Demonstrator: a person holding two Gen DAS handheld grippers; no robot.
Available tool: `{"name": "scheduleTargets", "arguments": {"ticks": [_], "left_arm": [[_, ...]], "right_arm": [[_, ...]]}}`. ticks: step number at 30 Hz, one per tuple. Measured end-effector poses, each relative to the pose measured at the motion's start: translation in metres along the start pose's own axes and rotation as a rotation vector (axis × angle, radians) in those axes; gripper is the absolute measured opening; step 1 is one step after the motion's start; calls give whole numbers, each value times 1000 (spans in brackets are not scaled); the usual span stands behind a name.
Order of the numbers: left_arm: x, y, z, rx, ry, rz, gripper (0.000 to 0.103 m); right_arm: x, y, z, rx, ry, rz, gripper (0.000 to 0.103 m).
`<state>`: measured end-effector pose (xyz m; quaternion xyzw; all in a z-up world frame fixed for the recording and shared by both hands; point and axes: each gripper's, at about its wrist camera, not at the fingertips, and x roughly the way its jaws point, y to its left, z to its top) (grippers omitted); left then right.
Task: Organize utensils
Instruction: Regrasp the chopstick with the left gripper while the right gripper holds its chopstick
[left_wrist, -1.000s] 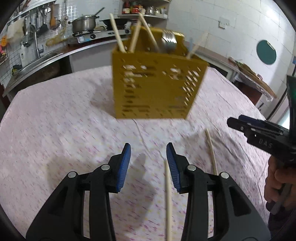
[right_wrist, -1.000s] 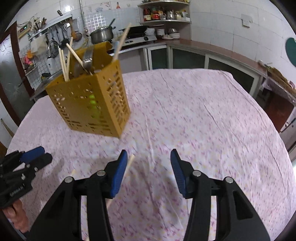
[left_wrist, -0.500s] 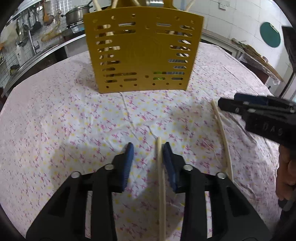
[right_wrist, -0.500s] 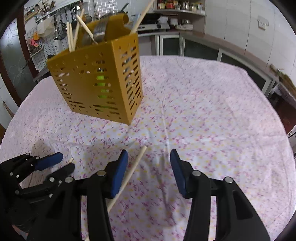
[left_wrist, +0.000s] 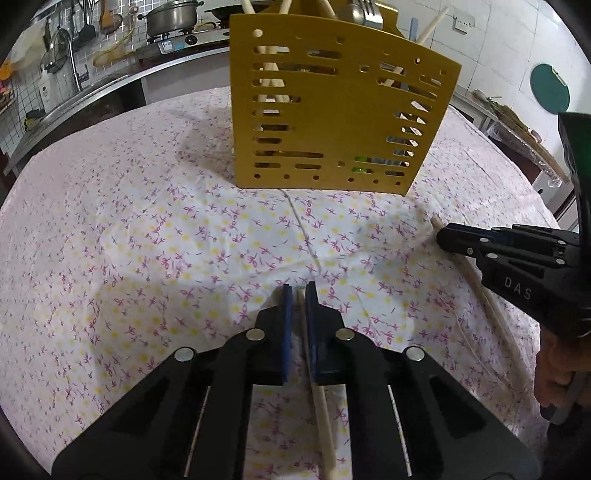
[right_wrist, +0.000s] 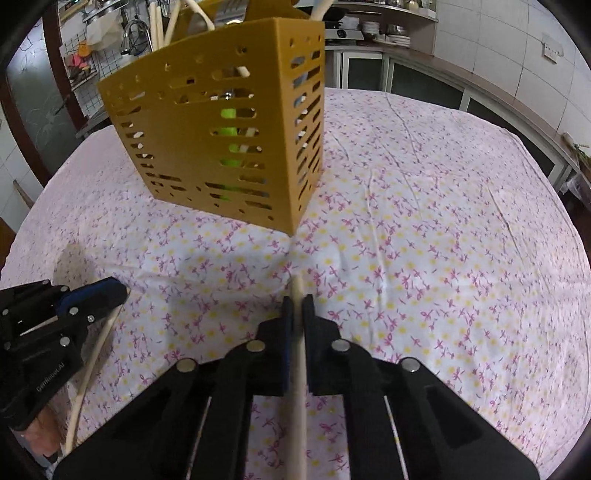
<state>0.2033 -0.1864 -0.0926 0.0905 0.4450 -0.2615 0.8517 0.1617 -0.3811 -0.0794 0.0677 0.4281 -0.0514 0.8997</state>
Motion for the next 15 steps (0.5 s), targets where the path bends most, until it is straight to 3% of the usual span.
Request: {"name": "scheduleTargets", "arguments": {"ticks": [4, 15], "left_arm": [[-4, 10, 0, -9, 4, 10, 0], [-16, 9, 1, -22, 0, -46, 3]], "right_arm": [[-9, -2, 0, 3, -18, -8, 6], [-8, -10, 1, 11, -14, -7, 6]]}}
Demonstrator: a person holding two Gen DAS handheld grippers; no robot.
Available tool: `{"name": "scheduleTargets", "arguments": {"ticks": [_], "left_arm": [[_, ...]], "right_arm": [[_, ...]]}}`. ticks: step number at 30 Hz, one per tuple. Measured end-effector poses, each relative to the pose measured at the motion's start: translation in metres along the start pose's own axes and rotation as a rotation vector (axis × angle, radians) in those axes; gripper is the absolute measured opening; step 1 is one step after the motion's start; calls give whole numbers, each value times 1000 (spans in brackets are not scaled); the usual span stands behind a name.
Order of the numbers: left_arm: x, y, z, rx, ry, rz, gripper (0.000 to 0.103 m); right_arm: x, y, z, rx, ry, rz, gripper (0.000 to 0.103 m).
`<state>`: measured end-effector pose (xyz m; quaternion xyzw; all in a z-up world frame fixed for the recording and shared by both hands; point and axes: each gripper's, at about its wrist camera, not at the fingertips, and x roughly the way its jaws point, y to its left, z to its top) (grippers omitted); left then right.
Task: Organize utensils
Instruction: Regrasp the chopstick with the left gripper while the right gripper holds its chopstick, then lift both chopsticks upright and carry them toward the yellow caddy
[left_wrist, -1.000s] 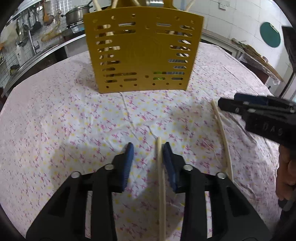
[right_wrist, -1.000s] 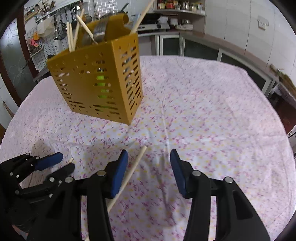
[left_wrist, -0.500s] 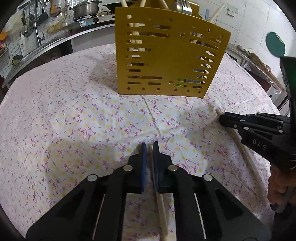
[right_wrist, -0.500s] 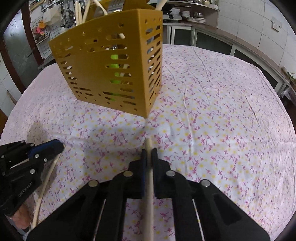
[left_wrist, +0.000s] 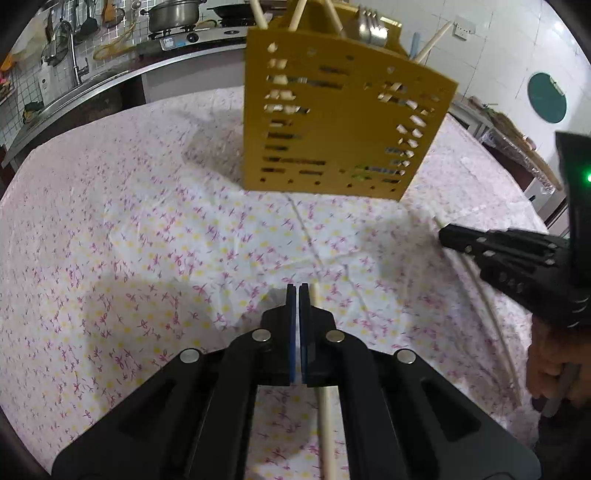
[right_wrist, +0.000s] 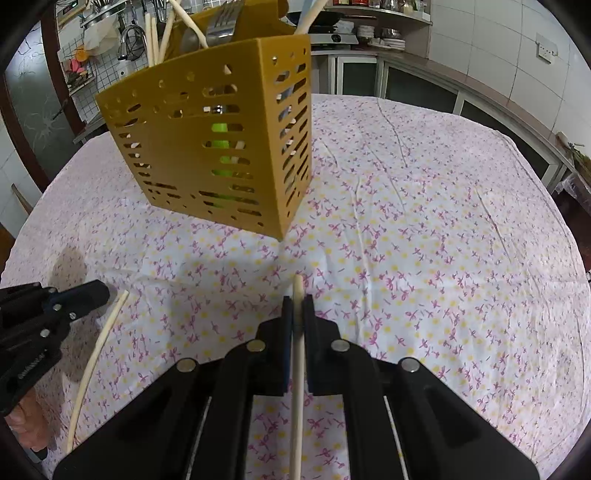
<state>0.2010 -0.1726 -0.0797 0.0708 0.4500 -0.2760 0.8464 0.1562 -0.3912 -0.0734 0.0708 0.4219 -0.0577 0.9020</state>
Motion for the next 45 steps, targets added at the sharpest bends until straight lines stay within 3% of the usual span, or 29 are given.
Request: {"name": "scheduleTargets", "arguments": {"ticks": [2, 4, 10, 15, 18, 19, 26, 32, 45], "left_arm": [[1, -5, 2, 5, 4, -7, 19], [6, -9, 2, 15, 16, -12, 29], [18, -23, -4, 92, 39, 39, 33], [26, -31, 0, 129, 32, 71, 26], [24, -29, 0, 118, 29, 75, 6], [23, -27, -1, 105, 32, 66, 3], [8, -17, 2, 68, 14, 24, 3], [-25, -9, 18, 23, -85, 0, 3], [-102, -2, 45, 34, -278, 39, 3]], "right_arm": [[1, -1, 0, 1, 2, 3, 6], [3, -1, 0, -1, 4, 5, 6], [5, -4, -3, 0, 10, 8, 6], [5, -4, -5, 6, 9, 10, 6], [3, -2, -5, 5, 7, 9, 6], [2, -3, -5, 5, 6, 8, 6], [-8, -4, 0, 8, -22, 13, 6], [-33, -7, 11, 31, -100, 42, 6], [-109, 7, 30, 6, -298, 54, 6]]}}
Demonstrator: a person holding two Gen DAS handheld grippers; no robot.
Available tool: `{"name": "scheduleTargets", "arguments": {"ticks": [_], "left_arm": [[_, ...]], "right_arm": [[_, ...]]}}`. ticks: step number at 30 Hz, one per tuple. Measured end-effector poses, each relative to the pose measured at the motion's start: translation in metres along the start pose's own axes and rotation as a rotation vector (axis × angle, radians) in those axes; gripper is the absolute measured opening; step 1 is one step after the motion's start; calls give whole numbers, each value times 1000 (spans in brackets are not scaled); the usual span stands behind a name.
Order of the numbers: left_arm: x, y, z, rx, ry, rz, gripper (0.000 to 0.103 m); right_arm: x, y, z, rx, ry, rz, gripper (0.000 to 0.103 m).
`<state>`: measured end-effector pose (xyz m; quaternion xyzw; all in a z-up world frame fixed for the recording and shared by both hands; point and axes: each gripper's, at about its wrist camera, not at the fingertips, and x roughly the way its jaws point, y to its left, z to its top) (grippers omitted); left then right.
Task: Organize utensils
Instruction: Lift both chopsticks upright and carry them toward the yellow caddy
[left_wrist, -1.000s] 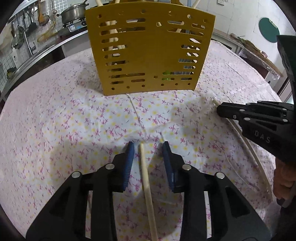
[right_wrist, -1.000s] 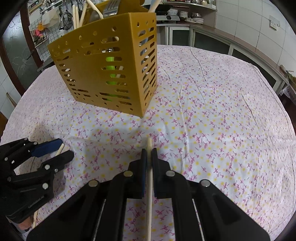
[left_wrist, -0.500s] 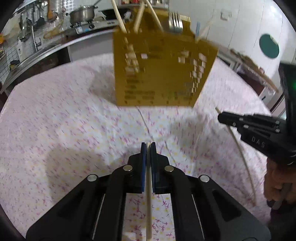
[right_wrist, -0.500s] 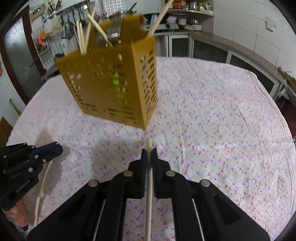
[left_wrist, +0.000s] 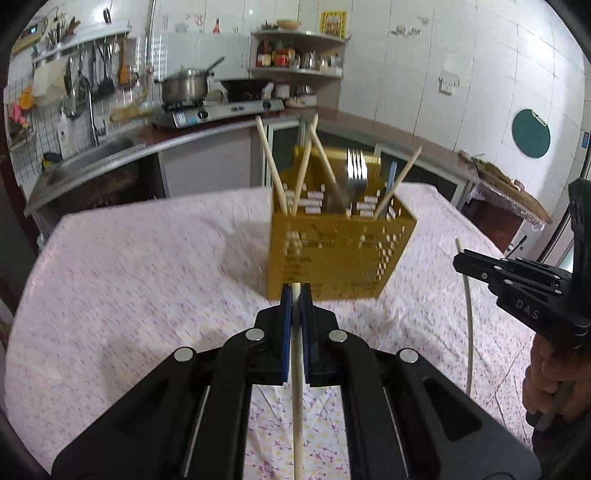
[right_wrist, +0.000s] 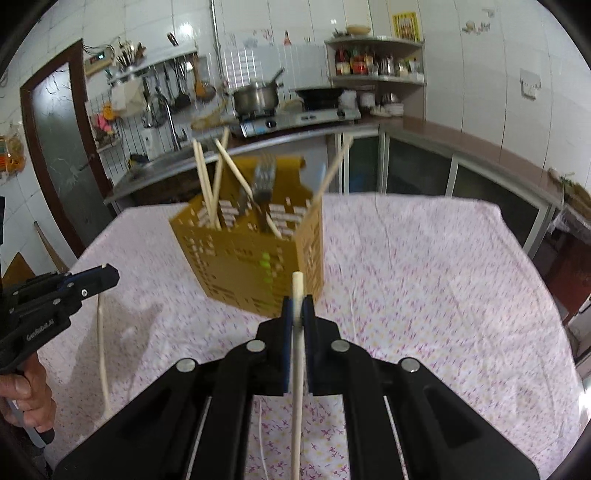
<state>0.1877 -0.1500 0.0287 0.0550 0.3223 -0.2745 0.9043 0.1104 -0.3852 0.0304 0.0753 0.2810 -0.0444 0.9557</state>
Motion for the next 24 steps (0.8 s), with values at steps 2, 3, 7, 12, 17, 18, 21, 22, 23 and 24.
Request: {"name": "scheduleTargets", "arguments": {"ticks": [2, 3, 7, 12, 17, 18, 21, 22, 23, 24], "left_arm": [[-10, -1, 6, 10, -28, 10, 3], [-14, 0, 7, 13, -37, 13, 3], [-26, 2, 13, 9, -70, 18, 3], [-36, 2, 17, 11, -100, 17, 3], [-46, 3, 26, 8, -141, 15, 3], [-49, 4, 29, 7, -154, 17, 3], [-54, 4, 40, 13, -186, 23, 3], [-56, 5, 44, 15, -198, 25, 3], [-57, 4, 49, 19, -209, 29, 3], [-58, 5, 53, 20, -218, 30, 3]], "right_arm": [[-10, 3, 6, -10, -30, 0, 6], [-14, 4, 8, -13, -41, -2, 6], [-28, 7, 14, -21, -79, -4, 6], [-40, 9, 19, -30, -114, -8, 6], [-54, 13, 27, -42, -156, -11, 6], [-57, 15, 29, -47, -165, -14, 6], [-65, 17, 35, -56, -195, -16, 6], [-69, 19, 38, -61, -207, -18, 6], [-71, 20, 41, -65, -219, -20, 6], [-75, 21, 45, -68, -234, -21, 6]]}}
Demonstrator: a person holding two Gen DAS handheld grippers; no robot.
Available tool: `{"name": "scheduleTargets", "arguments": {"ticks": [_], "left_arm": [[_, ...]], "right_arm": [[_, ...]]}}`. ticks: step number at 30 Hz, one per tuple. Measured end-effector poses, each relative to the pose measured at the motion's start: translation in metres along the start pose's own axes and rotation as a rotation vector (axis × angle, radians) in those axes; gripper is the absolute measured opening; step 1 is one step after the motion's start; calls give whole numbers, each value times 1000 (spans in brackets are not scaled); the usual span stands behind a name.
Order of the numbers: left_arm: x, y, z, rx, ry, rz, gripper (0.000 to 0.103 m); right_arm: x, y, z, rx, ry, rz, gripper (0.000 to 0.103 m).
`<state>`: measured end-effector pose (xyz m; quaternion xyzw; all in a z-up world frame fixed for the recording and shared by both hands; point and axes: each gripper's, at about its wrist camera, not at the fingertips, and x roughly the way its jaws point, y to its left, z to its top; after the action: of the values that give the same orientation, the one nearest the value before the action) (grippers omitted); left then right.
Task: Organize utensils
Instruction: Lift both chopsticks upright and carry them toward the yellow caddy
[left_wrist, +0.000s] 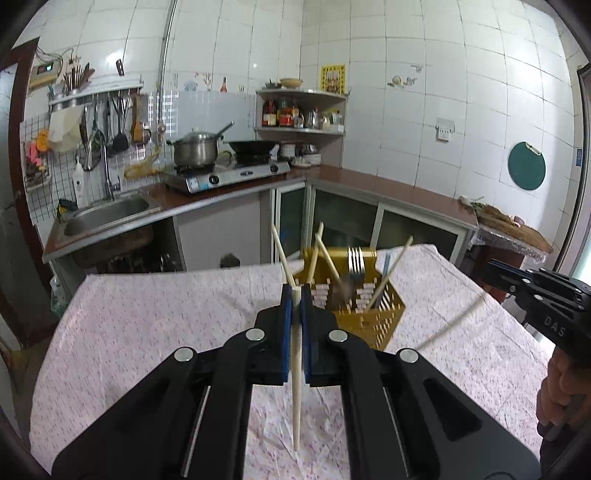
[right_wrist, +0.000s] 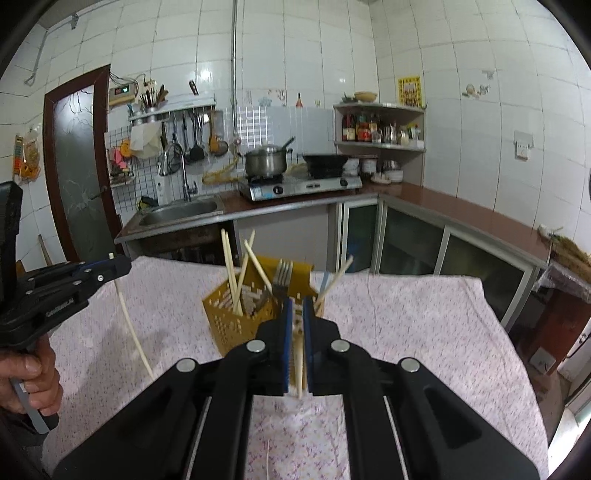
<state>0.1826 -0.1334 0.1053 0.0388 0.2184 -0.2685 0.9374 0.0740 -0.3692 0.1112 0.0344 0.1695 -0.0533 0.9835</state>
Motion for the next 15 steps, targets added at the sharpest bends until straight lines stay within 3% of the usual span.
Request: {"name": "scheduleTargets", "arguments": {"ticks": [9, 11, 15], "left_arm": [[-10, -4, 41, 7, -101, 12, 3], [-8, -5, 37, 7, -94, 10, 3], [0, -3, 24, -7, -65, 0, 3]], "right_arm": [[-18, 1, 31, -31, -85, -20, 5], [-13, -4, 24, -31, -53, -30, 6], [28, -25, -17, -16, 119, -12, 6]]}}
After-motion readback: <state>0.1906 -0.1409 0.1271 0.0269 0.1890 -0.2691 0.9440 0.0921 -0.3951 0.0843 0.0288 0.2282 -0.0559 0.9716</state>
